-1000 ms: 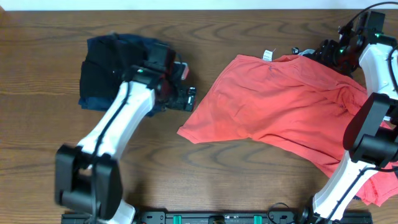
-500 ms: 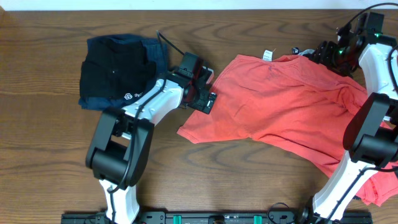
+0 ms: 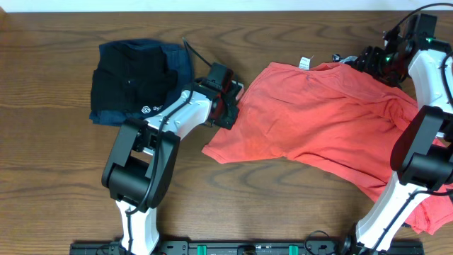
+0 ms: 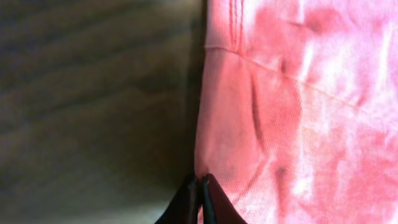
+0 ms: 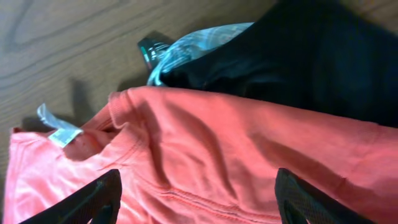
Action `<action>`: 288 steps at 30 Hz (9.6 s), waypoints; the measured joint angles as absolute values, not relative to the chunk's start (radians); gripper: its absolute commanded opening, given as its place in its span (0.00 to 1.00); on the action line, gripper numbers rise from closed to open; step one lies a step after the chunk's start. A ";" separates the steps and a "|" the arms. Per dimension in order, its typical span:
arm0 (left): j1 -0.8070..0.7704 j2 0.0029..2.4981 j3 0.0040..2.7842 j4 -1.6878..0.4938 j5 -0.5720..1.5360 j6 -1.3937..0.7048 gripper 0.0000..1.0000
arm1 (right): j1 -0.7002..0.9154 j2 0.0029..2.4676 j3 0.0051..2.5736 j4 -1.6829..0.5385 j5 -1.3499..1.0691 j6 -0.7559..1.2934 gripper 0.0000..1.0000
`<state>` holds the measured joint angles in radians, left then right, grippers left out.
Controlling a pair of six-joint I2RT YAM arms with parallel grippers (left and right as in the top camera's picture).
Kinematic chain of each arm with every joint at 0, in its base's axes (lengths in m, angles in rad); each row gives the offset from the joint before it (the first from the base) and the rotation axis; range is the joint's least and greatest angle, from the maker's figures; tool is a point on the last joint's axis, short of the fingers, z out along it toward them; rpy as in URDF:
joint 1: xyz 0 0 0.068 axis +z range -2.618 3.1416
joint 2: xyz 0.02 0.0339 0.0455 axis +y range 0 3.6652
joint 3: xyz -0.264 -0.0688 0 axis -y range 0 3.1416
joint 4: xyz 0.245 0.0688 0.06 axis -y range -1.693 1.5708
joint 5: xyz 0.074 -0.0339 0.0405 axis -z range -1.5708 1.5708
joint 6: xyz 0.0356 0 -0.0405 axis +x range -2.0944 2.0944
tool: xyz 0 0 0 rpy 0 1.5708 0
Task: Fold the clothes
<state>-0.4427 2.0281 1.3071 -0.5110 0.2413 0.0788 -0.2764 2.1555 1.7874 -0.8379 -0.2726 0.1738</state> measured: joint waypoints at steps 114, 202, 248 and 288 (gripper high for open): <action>-0.407 1.787 1.299 -0.790 -0.255 -0.030 0.37 | -0.657 2.432 2.131 -1.003 -0.432 0.153 0.79; -0.580 1.988 1.298 -0.463 0.290 -0.048 0.66 | -0.865 1.960 2.511 -0.834 -0.281 0.278 0.01; -0.580 1.988 1.298 -0.463 0.290 -0.048 0.69 | -0.671 2.308 1.863 -1.084 -0.093 0.333 0.76; -0.580 1.988 1.298 -0.463 0.290 -0.048 0.69 | -0.832 2.305 2.286 -1.369 -0.124 0.336 0.68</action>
<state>-0.5800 1.9884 1.2980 -0.4629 0.2897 -0.0483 -0.8318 2.3054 2.2864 -1.3693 -0.1238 0.3355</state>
